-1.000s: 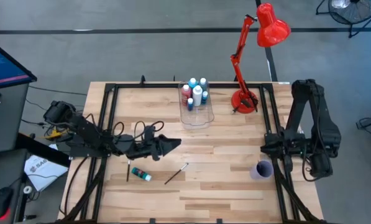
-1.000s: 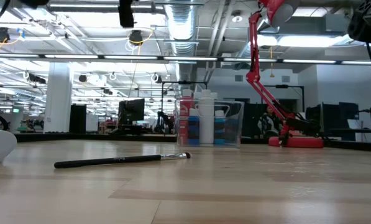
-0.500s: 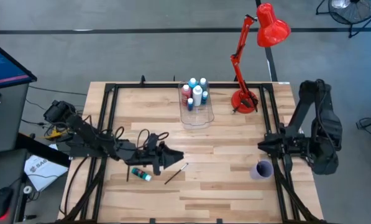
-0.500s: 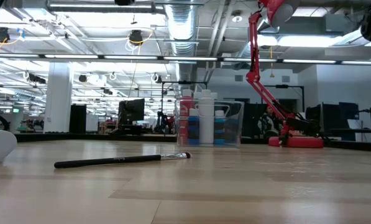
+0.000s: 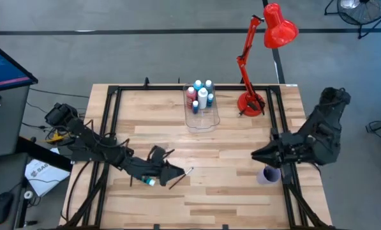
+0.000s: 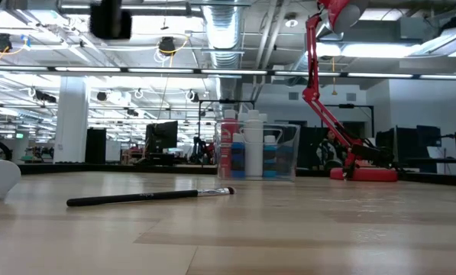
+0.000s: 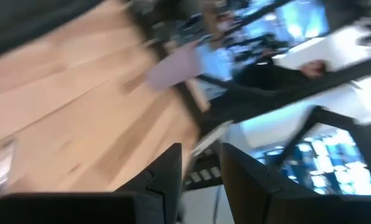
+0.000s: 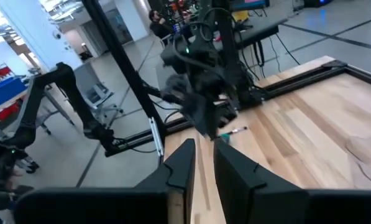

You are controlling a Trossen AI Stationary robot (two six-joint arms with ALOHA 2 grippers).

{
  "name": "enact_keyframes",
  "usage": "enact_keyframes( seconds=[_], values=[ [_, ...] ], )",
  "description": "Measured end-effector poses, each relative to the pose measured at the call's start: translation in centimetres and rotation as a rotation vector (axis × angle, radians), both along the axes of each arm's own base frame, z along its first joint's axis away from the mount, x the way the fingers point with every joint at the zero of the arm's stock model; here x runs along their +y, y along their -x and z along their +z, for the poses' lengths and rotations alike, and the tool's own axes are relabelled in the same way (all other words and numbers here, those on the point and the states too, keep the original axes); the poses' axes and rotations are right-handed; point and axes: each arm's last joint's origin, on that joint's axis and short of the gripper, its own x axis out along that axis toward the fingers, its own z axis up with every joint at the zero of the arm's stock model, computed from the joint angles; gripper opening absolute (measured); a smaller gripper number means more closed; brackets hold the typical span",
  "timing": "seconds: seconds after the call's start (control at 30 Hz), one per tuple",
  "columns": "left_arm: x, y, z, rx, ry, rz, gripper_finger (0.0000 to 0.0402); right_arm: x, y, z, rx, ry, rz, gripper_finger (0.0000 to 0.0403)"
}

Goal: Pick & Place Paint Supplies
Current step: Put the silver paintbrush into the purple cup

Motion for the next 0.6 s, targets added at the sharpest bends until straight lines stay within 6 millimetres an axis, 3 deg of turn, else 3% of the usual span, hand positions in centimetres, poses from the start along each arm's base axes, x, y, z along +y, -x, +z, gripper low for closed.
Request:
enact_keyframes(
  seconds=[0.3,0.6],
  values=[
    [0.7,1.8,-3.6,0.36,0.175,0.172,0.0087,0.2,-6.6,-1.1,-0.003,-0.057,-0.007,0.0052],
    [-0.5,2.8,-4.0,0.428,0.071,0.047,0.0077,-0.8,-13.6,-2.9,-0.054,-0.14,0.104,0.0052]
  ],
)
